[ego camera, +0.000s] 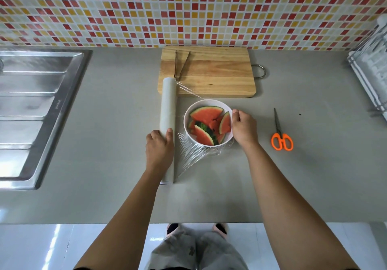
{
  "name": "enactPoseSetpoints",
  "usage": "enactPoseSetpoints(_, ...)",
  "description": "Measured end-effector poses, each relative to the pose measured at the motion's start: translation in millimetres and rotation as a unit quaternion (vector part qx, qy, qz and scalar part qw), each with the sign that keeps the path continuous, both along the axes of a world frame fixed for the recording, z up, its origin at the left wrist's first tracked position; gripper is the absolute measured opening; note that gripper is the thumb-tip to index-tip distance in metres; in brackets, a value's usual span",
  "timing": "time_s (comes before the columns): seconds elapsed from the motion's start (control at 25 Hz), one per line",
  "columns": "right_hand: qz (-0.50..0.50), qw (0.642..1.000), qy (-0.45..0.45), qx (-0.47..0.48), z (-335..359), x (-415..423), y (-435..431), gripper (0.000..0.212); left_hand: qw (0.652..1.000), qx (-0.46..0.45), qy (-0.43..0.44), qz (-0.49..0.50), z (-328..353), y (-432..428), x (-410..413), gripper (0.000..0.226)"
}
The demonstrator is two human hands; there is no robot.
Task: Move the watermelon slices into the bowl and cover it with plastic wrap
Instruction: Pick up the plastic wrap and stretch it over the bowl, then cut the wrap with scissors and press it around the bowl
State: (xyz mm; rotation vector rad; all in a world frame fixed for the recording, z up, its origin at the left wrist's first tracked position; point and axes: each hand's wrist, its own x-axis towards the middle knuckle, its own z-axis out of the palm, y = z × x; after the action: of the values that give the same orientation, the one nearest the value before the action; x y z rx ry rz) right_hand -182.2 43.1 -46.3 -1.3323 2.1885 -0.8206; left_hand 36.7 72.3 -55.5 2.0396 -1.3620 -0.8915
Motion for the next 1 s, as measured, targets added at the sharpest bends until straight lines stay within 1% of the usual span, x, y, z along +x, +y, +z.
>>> enactPoseSetpoints(0.12, -0.001, 1.0, -0.003, 0.003, 2, -1, 0, 0.039, 1.0, -0.005, 0.004, -0.002, 0, 0, 0, 0.046)
enactPoseSetpoints(0.24, 0.018, 0.998, -0.022, 0.049, 3, -1, -3, 0.043, 1.0, -0.007, 0.004, 0.004, -1, -1, 4, 0.045)
enactPoseSetpoints(0.36, 0.023, 0.995, -0.042, 0.087, 1, -2, -6, 0.05, 0.999, -0.022, -0.024, -0.001, -1, 1, 4, 0.045)
enactPoseSetpoints(0.44, 0.001, 0.993, -0.067, 0.1, 1, -3, -5, 0.056, 0.999, -0.021, -0.024, -0.003, 0, 2, 4, 0.046)
enactPoseSetpoints(0.52, -0.063, 0.992, -0.08, 0.073, 0, -11, 2, 0.058, 1.0, -0.008, -0.012, -0.007, 0, 1, 5, 0.047)
enactPoseSetpoints(0.56, -0.096, 0.993, -0.062, 0.04, -2, -18, 7, 0.053, 1.0, -0.004, -0.012, -0.009, -1, 1, 5, 0.048)
enactPoseSetpoints(0.6, -0.123, 0.992, -0.024, 0.006, -3, -27, 14, 0.044, 1.0, -0.003, -0.012, -0.011, -1, 1, 6, 0.048)
enactPoseSetpoints(0.64, -0.147, 0.989, 0.024, -0.014, -4, -38, 21, 0.033, 1.0, -0.003, -0.011, -0.011, -1, 1, 6, 0.048)
enactPoseSetpoints(0.68, -0.166, 0.984, 0.068, -0.015, -5, -49, 28, 0.027, 1.0, -0.003, -0.009, -0.011, -1, 1, 5, 0.048)
enactPoseSetpoints(0.72, -0.18, 0.978, 0.102, 0.002, -5, -59, 35, 0.028, 1.0, -0.002, -0.007, -0.01, -1, 1, 5, 0.048)
enactPoseSetpoints(0.8, -0.187, 0.97, 0.139, 0.074, -8, -73, 44, 0.033, 1.0, 0.001, -0.004, -0.008, 0, 2, 3, 0.048)
enactPoseSetpoints(0.88, -0.182, 0.963, 0.141, 0.138, -11, -80, 48, 0.035, 1.0, 0.003, 0.001, -0.005, 1, 1, 4, 0.048)
enactPoseSetpoints(1.0, -0.163, 0.964, 0.134, 0.164, -14, -85, 49, 0.032, 1.0, 0.003, 0.011, -0.003, 1, 1, 4, 0.048)
